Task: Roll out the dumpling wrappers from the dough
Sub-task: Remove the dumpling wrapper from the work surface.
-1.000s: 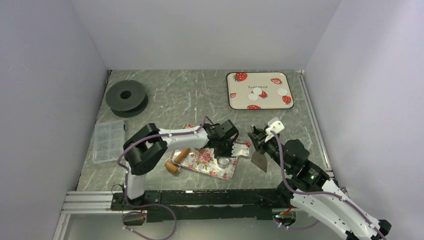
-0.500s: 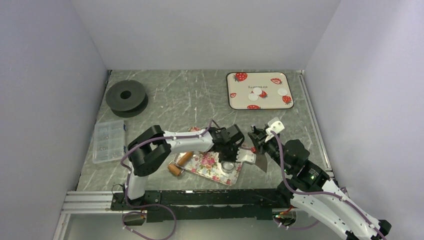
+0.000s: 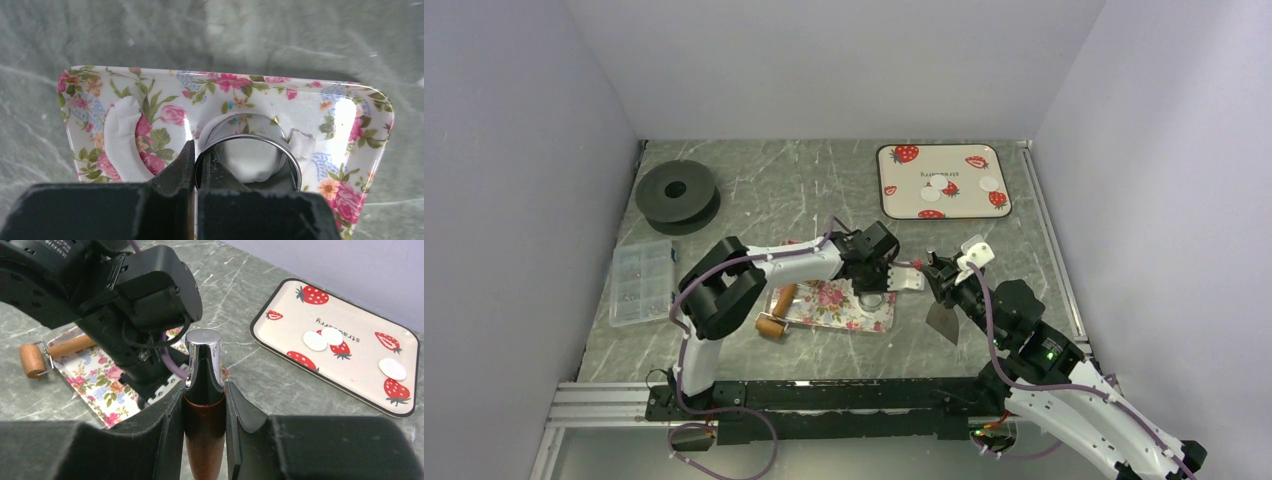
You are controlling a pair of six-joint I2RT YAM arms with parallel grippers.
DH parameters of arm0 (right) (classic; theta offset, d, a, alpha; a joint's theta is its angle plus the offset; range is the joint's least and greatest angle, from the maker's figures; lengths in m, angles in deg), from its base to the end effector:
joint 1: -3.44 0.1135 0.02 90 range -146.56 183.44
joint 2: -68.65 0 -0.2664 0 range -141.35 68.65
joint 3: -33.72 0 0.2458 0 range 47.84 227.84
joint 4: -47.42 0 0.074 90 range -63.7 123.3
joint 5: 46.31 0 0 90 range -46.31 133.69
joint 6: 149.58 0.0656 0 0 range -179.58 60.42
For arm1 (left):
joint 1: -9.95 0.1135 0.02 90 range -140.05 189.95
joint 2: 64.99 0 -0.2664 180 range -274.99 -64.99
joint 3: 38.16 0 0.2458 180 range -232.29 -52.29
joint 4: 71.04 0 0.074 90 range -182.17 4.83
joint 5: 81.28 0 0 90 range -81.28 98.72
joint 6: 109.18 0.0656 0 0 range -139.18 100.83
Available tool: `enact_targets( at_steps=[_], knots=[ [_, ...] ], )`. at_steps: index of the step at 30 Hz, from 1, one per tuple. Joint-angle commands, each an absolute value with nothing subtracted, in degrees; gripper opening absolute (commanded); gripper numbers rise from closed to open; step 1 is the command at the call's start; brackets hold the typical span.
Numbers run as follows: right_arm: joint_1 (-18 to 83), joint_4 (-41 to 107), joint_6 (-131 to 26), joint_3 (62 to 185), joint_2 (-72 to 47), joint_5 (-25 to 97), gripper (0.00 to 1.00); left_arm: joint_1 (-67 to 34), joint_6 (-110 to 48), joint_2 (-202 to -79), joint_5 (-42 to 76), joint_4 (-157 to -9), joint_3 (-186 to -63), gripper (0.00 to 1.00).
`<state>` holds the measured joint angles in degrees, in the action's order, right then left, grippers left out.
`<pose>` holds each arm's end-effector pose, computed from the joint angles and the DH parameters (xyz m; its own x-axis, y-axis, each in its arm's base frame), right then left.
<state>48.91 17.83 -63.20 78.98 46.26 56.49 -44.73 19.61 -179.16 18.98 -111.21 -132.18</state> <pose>0.1066 0.0876 0.2944 -0.0477 -0.1363 -0.9895 -0.5450 0.8338 -0.0886 0.2382 -0.3563 0.1515 0.1434 0.8639 -0.4829 0.9802 -0.0568 0.1896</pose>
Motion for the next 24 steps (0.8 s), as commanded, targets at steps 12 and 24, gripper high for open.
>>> enact_targets(
  at_steps=[12,24],
  knots=[
    [49.2,20.5,-63.1,81.5,47.2,56.4,0.00,-41.8,19.7,-185.0,23.6,-116.2,-134.4,0.00],
    [49.2,21.2,-62.7,81.1,47.2,56.5,0.00,-37.1,18.3,-187.5,22.3,-115.3,-137.3,0.00]
  ],
)
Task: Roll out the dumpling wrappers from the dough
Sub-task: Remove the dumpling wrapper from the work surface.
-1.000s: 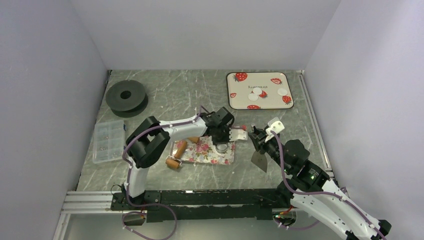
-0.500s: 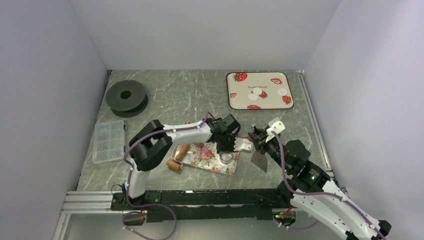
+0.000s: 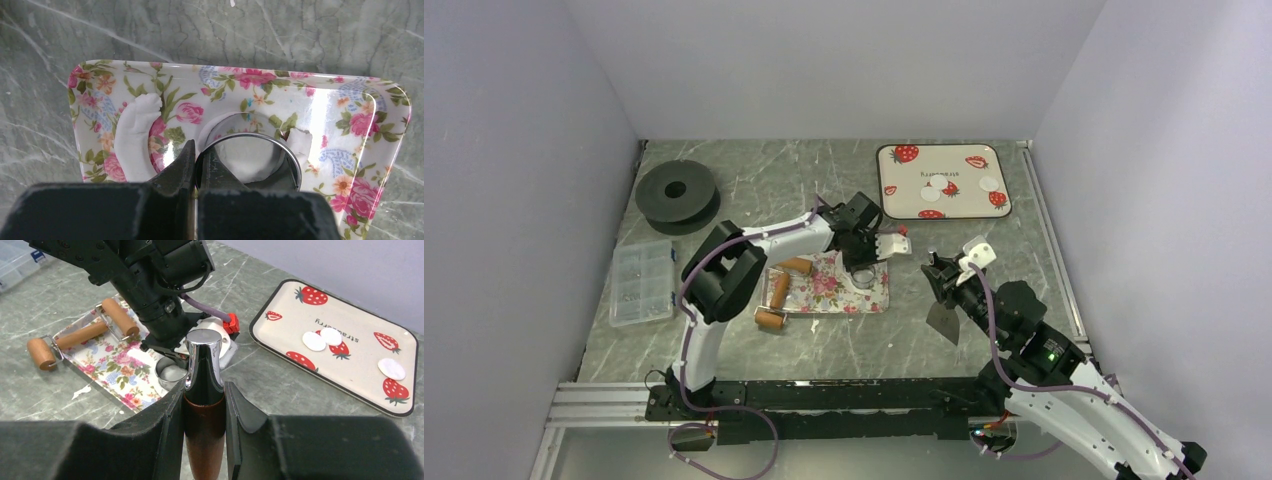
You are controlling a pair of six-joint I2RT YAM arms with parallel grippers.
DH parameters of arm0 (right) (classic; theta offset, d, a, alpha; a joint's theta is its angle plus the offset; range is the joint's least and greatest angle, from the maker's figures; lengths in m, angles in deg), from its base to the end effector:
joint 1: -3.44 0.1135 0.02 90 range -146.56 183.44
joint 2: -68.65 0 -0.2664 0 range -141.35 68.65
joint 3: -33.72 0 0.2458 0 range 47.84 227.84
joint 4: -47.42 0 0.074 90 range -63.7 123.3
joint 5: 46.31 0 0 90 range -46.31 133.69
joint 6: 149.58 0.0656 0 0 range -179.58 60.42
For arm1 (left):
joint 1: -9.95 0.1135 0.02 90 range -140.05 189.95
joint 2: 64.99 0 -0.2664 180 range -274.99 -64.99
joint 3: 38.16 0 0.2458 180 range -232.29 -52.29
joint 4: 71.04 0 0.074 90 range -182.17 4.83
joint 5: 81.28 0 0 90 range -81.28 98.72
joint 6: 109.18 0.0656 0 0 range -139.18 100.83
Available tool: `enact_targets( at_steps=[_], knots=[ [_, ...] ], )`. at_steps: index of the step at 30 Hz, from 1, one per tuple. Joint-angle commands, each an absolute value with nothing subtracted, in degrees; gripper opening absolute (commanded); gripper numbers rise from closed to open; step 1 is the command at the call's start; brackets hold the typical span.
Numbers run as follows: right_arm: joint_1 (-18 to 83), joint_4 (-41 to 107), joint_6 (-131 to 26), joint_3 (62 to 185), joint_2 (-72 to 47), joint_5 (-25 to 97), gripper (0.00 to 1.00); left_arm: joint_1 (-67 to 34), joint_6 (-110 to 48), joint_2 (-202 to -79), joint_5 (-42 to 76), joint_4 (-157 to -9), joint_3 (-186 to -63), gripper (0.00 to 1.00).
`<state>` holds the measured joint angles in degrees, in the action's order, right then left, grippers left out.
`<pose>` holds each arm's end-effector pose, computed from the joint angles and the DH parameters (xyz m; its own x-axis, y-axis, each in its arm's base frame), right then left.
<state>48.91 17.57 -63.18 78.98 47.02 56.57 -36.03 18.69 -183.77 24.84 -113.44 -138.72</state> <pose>0.1049 0.0858 0.2953 -0.0420 -0.1299 -0.9906 -0.5433 0.8351 -0.0865 0.2989 -0.3355 0.1507 0.0042 0.8443 -0.5358 0.9918 0.0650 0.1102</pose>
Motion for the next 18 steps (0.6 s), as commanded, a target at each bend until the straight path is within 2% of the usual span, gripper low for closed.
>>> enact_targets(
  at_steps=[1,12,18],
  knots=[
    [49.2,21.6,-62.4,81.2,46.6,55.8,0.00,-37.2,17.6,-187.8,23.0,-115.3,-137.2,0.00],
    [49.4,46.5,-69.3,77.3,39.5,37.1,0.00,-36.3,14.9,-188.0,25.2,-116.0,-138.0,0.00],
    [55.2,57.4,-70.3,76.3,33.0,35.4,0.00,-35.9,13.5,-187.7,26.5,-117.8,-140.0,0.00]
  ],
)
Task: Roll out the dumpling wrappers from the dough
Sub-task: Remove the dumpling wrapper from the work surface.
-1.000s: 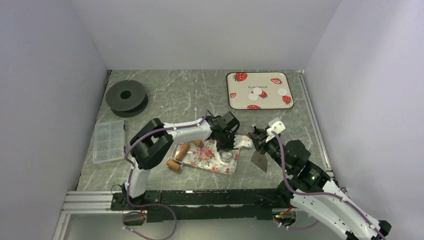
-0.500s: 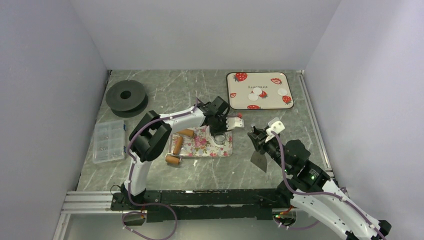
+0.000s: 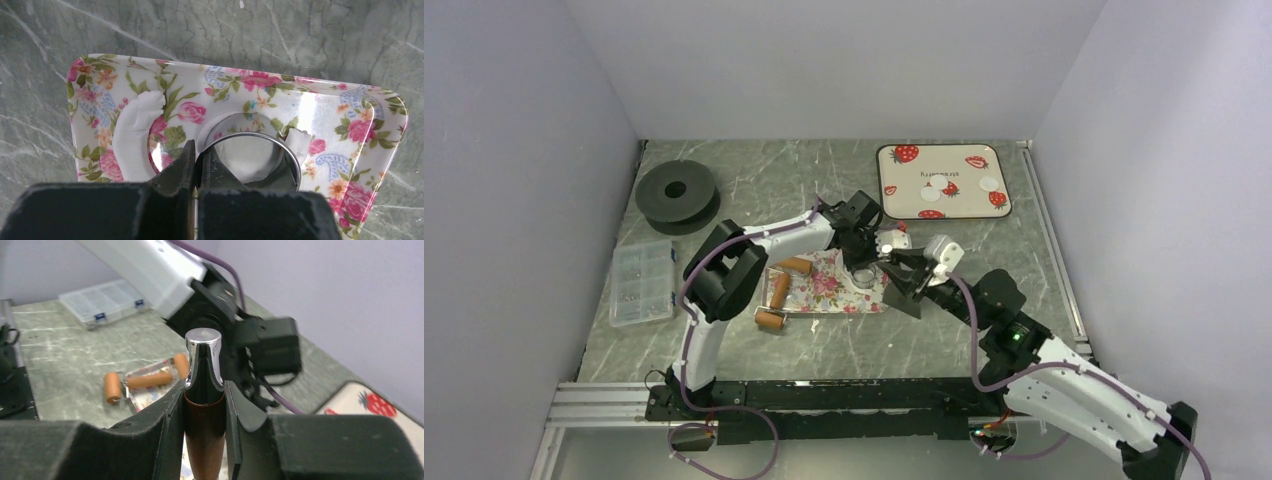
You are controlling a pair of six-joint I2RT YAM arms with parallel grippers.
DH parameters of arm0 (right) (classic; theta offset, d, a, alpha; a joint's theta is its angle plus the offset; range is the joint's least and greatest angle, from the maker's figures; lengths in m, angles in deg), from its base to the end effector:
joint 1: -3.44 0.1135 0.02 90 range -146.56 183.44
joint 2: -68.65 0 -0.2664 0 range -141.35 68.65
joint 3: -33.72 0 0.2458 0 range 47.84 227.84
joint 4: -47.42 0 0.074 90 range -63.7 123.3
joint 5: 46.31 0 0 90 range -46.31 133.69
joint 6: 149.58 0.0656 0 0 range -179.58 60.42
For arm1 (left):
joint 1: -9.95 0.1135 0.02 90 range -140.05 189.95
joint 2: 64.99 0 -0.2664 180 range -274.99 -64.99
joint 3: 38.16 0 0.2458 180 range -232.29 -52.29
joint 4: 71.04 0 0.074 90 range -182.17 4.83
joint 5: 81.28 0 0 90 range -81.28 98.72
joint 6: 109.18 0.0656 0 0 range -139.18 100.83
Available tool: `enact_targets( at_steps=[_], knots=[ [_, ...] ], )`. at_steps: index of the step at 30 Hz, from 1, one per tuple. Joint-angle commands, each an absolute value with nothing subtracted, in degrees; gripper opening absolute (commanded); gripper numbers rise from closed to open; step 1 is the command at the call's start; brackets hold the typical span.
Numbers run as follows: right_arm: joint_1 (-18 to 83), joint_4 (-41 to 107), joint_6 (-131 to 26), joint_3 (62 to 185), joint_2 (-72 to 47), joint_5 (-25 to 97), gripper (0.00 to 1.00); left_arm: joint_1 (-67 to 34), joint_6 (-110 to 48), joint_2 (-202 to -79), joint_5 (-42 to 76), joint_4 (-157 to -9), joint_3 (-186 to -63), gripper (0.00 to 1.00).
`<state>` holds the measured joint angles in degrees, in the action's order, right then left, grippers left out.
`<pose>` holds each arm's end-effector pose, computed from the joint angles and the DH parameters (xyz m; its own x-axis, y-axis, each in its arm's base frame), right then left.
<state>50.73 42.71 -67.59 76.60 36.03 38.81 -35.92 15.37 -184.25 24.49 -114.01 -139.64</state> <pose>0.1154 0.1333 0.3144 0.1750 -0.0151 -0.9845 -0.7727 0.6175 -0.1468 0.3014 -0.3363 0.1512 -0.0562 0.8418 -0.5369 0.9896 0.1182 0.0818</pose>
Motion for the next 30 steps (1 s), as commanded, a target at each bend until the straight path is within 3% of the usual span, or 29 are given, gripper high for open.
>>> enact_targets(
  at_steps=[1,8,19,30],
  knots=[
    [57.6,58.4,-72.3,76.6,31.6,36.8,0.00,-35.9,13.4,-187.8,26.7,-118.0,-140.3,0.00],
    [70.2,63.7,-84.6,77.9,20.6,47.3,0.00,-36.0,13.1,-188.2,27.8,-119.3,-141.6,0.00],
    [72.0,74.5,-93.7,79.8,3.4,51.3,0.00,-36.3,13.8,-188.9,27.2,-119.6,-141.4,0.00],
    [73.1,84.3,-99.7,79.5,-5.5,54.0,0.00,-36.5,14.0,-189.2,27.6,-119.8,-141.5,0.00]
  ],
)
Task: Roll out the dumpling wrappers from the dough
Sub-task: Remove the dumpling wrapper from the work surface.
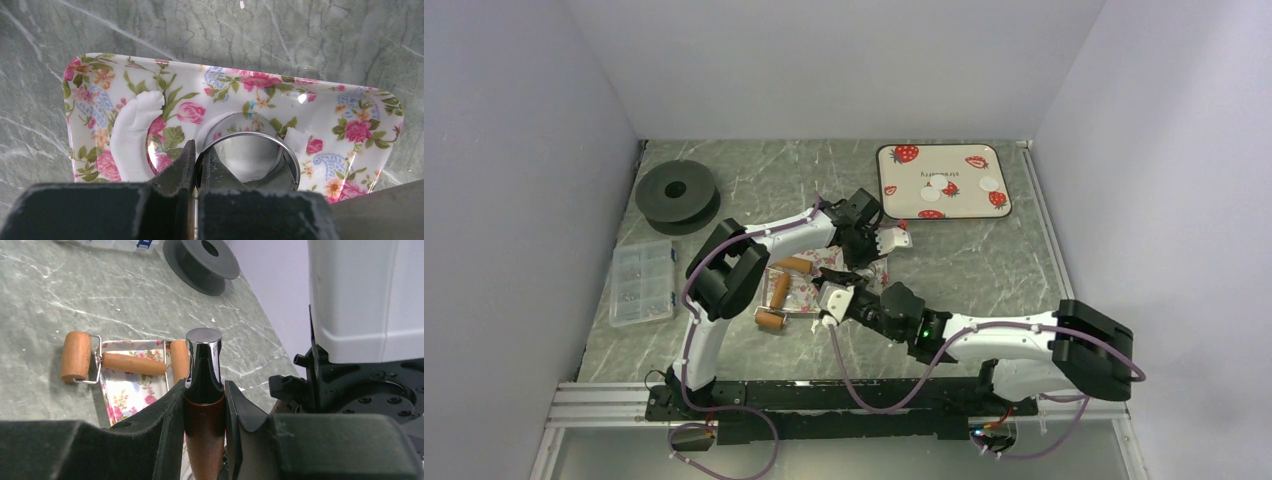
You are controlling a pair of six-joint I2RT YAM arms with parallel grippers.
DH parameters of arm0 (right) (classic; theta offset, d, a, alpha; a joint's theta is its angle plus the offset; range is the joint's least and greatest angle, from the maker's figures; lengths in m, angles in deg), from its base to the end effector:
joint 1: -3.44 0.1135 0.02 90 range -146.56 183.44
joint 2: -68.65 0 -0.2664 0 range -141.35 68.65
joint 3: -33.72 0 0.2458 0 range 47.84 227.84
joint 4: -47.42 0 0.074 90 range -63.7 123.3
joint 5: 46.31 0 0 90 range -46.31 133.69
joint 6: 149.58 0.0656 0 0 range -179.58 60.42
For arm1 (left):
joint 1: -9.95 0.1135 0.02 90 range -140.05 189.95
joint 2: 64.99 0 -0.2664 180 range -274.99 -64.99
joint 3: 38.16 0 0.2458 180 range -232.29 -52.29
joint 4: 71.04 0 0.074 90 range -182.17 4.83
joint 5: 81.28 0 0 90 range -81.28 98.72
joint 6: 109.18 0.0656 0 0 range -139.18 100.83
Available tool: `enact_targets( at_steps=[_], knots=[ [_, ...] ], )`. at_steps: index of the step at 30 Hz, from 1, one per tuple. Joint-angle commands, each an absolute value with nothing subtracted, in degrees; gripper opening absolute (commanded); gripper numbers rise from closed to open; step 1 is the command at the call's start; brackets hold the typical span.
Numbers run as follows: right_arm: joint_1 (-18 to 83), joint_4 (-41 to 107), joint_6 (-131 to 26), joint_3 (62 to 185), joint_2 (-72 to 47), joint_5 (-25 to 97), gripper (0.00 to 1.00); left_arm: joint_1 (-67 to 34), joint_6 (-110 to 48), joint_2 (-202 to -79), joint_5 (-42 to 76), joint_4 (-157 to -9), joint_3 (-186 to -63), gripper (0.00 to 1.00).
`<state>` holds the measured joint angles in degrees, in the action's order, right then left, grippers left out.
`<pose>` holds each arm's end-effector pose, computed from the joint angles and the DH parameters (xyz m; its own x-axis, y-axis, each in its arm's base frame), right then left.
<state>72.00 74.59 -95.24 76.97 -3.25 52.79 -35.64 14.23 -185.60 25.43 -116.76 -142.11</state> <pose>0.1163 0.2677 0.2453 0.4944 -0.3157 -0.8098 -0.7053 0.3988 -0.5861 0.3046 -0.3379 0.1511 -0.0895 0.8450 -0.5273 0.9904 0.1315 0.0426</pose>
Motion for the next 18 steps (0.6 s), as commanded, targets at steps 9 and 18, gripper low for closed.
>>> enact_targets(
  at_steps=[9,18],
  knots=[
    [75.2,87.9,-107.2,80.4,-12.8,56.4,0.00,-36.5,14.3,-189.0,27.7,-119.8,-141.3,0.00],
    [76.7,91.9,-111.7,80.1,-18.5,60.4,0.00,-36.6,14.2,-188.9,28.0,-119.9,-141.2,0.00]
  ],
)
